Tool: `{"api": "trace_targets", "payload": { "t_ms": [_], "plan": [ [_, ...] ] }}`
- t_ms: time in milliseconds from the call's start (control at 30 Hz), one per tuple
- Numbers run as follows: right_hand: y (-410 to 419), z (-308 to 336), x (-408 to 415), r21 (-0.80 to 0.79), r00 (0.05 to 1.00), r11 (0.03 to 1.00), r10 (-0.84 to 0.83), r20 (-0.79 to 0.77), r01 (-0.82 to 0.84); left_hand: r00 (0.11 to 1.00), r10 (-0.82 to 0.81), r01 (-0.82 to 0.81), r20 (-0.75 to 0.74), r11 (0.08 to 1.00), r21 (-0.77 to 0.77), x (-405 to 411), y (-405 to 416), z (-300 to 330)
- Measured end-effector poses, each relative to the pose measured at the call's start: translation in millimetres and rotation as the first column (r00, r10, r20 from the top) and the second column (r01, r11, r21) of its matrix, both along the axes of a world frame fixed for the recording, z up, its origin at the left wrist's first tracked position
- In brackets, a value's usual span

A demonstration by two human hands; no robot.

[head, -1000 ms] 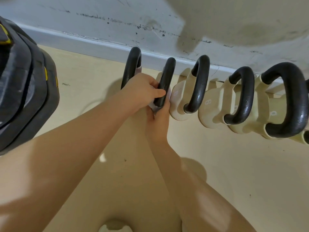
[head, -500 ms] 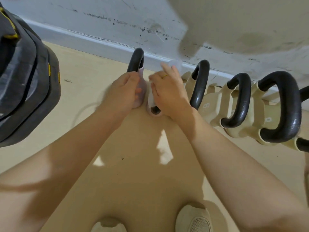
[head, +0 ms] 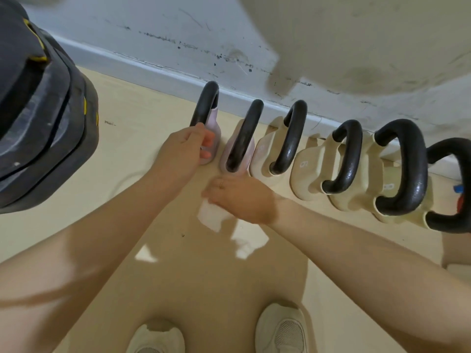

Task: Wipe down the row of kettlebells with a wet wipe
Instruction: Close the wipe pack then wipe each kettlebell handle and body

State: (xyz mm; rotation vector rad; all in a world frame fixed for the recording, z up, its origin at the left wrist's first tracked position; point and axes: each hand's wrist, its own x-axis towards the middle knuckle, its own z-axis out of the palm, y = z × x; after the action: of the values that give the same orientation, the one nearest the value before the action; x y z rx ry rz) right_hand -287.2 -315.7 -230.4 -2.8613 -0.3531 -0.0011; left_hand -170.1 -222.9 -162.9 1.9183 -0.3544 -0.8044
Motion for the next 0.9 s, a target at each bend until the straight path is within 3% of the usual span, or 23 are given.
{"api": "trace_targets", "payload": {
  "t_ms": [33, 67, 133, 167, 200, 300, 400, 467, 567, 700, 833, 867, 900],
  "plan": [
    [2, 12, -5, 0.183, 0.988, 0.971, -0.153, -0.020, 0.154, 1.000, 0.000, 0.000, 0.011, 1.000, 0.010, -2, -1, 3],
    [2, 28, -11, 0.388, 0.943, 0.863, -0.328, -0.058, 0.324, 0.999, -0.007, 0.005, 0.040, 0.999, 0.036, -3, -4, 6],
    [-4, 58, -24, 0.682, 0.775, 0.488, -0.604, -0.187, 0.545, 0.993, -0.056, 0.045, 0.108, 0.994, 0.101, -8, -10, 10],
    [-10, 69, -32, 0.750, 0.680, 0.293, -0.681, -0.271, 0.593, 0.989, -0.093, 0.079, 0.119, 0.990, 0.115, -11, -13, 12],
    [-17, 75, -40, 0.768, 0.582, 0.147, -0.743, -0.331, 0.624, 0.984, -0.132, 0.118, 0.119, 0.986, 0.118, -16, -17, 13],
    [-34, 86, -66, 0.773, 0.299, -0.147, -0.865, -0.403, 0.617, 0.952, -0.268, 0.247, 0.144, 0.957, 0.150, -35, -31, 12],
    [-50, 93, -83, 0.774, 0.102, -0.343, -0.881, -0.461, 0.532, 0.914, -0.368, 0.346, 0.169, 0.926, 0.150, -55, -49, 4],
    [-60, 92, -84, 0.764, 0.042, -0.417, -0.865, -0.500, 0.493, 0.920, -0.362, 0.345, 0.153, 0.930, 0.124, -65, -62, -1],
    [-73, 81, -76, 0.746, 0.014, -0.445, -0.854, -0.519, 0.496, 0.949, -0.303, 0.294, 0.090, 0.950, 0.100, -69, -87, 5],
    [-90, 75, -47, 0.747, 0.051, -0.373, -0.878, -0.476, 0.551, 0.962, -0.258, 0.267, -0.086, 0.957, 0.110, -59, -117, 5],
    [-109, 61, -27, 0.703, 0.087, -0.524, -0.769, -0.633, 0.481, 0.916, -0.389, 0.401, -0.095, 0.891, 0.216, -58, -125, -3],
    [-111, 58, -26, 0.712, 0.110, -0.516, -0.768, -0.630, 0.477, 0.913, -0.400, 0.406, -0.073, 0.887, 0.218, -58, -123, -5],
    [-109, 58, -25, 0.735, 0.153, -0.429, -0.802, -0.578, 0.526, 0.916, -0.397, 0.401, -0.065, 0.892, 0.208, -58, -119, -8]
  ]
}}
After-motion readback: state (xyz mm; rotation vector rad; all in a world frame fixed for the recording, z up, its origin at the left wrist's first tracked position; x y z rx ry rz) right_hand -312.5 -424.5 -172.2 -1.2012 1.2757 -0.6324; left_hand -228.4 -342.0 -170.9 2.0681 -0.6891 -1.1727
